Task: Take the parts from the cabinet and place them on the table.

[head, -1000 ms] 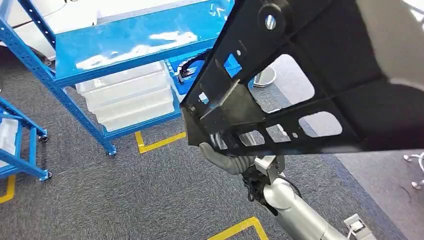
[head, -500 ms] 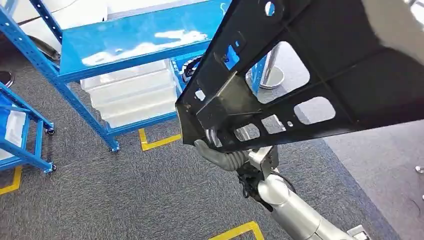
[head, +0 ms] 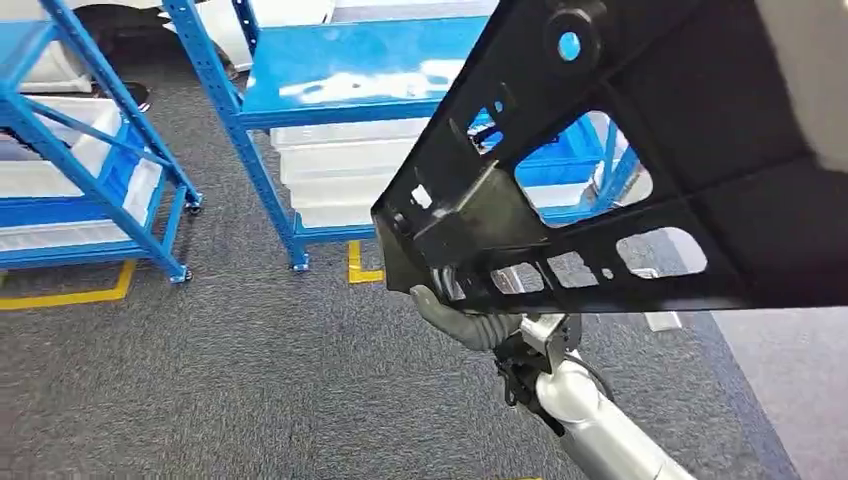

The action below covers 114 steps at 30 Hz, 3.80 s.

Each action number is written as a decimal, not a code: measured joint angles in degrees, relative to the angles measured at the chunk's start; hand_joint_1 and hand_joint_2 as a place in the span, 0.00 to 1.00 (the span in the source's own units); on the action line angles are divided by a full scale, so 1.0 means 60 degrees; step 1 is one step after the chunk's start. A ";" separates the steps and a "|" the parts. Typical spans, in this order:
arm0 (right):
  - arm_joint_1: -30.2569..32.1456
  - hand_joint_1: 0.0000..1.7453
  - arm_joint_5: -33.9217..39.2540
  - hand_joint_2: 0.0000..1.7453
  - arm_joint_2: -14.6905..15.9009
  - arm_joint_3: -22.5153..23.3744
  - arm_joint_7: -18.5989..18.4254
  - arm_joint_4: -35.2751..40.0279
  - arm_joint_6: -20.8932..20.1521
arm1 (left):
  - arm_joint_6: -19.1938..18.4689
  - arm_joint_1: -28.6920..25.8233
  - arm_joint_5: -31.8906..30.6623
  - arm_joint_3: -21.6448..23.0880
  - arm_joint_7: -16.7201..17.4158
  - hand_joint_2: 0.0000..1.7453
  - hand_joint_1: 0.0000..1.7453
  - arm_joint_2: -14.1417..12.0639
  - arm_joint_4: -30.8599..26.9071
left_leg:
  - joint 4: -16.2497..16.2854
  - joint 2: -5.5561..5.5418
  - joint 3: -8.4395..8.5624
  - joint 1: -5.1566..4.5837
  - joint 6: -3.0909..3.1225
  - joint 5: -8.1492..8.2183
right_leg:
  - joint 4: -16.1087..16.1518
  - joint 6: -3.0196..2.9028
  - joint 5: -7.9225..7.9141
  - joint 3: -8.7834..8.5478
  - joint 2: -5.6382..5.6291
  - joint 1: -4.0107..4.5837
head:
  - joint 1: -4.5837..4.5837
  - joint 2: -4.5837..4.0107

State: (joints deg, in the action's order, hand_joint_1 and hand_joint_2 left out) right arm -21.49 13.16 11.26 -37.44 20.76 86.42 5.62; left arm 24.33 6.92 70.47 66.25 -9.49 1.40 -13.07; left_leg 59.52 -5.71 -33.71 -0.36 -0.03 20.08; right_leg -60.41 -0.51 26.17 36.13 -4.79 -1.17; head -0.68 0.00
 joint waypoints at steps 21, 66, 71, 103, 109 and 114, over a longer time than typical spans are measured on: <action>0.0303 1.00 -0.0189 1.00 0.0025 0.0193 -0.0106 0.0255 0.0321 | -0.0069 -0.0019 -0.0171 0.0182 0.0069 1.00 0.00 -0.0015 0.0000 | -0.0180 0.1009 -0.0242 0.0170 -0.0014 -0.0329 | -0.0191 0.0202 0.0879 -0.0513 0.1194 -0.0037 | -0.0298 0.0000; 0.0325 1.00 -0.0277 1.00 -0.0029 0.0211 -0.0098 0.0284 0.0273 | -0.0069 -0.0046 0.0029 0.0248 0.0047 1.00 0.00 -0.0036 0.0011 | 0.0204 0.0036 -0.0552 0.0186 -0.0406 -0.0265 | 0.0146 -0.0152 0.0377 -0.0418 0.0484 -0.0063 | 0.0113 0.0000; 0.0370 1.00 -0.0277 1.00 -0.0033 0.0211 -0.0091 0.0284 0.0273 | -0.0077 -0.0002 0.0036 0.0248 0.0047 1.00 0.00 -0.0033 0.0007 | 0.2798 0.0830 -0.1776 0.0221 -0.0521 0.0888 | 0.0163 -0.0342 0.0473 -0.0517 0.1179 0.0065 | -0.0225 0.0000; 0.0397 1.00 -0.0386 1.00 -0.0113 0.0222 -0.0055 0.0178 0.0171 | -0.0069 0.0000 0.0189 0.0244 0.0080 1.00 0.00 -0.0047 0.0015 | 0.2557 0.0864 -0.1526 0.0159 -0.0401 0.0663 | 0.0055 -0.0366 0.0532 -0.0466 0.1348 0.0162 | -0.0313 0.0000; 0.0392 1.00 -0.0393 1.00 -0.0128 0.0226 -0.0062 0.0178 0.0131 | -0.0036 0.0009 0.0237 0.0233 0.0080 1.00 0.00 -0.0051 0.0018 | 0.0020 0.1652 -0.0324 -0.0240 0.0024 -0.0155 | 0.0117 -0.0255 0.0641 -0.0611 0.2028 0.0227 | -0.0346 0.0000; 0.0368 1.00 -0.0393 1.00 -0.0131 0.0244 -0.0051 0.0178 0.0102 | 0.0000 0.0007 0.0259 0.0226 0.0095 1.00 0.00 -0.0044 0.0015 | -0.0366 0.1033 -0.0138 -0.0053 0.0191 -0.0386 | -0.1122 -0.0064 0.1366 -0.0105 0.0892 0.0131 | -0.0203 0.0000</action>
State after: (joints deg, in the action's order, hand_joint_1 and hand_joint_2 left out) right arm -19.28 10.80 10.47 -35.98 20.46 87.49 6.23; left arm 24.33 6.96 72.02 67.60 -8.92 1.14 -12.98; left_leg 57.32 0.49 -34.53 -0.67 1.12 17.77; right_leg -67.14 -0.90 34.36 35.50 0.56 -0.38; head -1.90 0.00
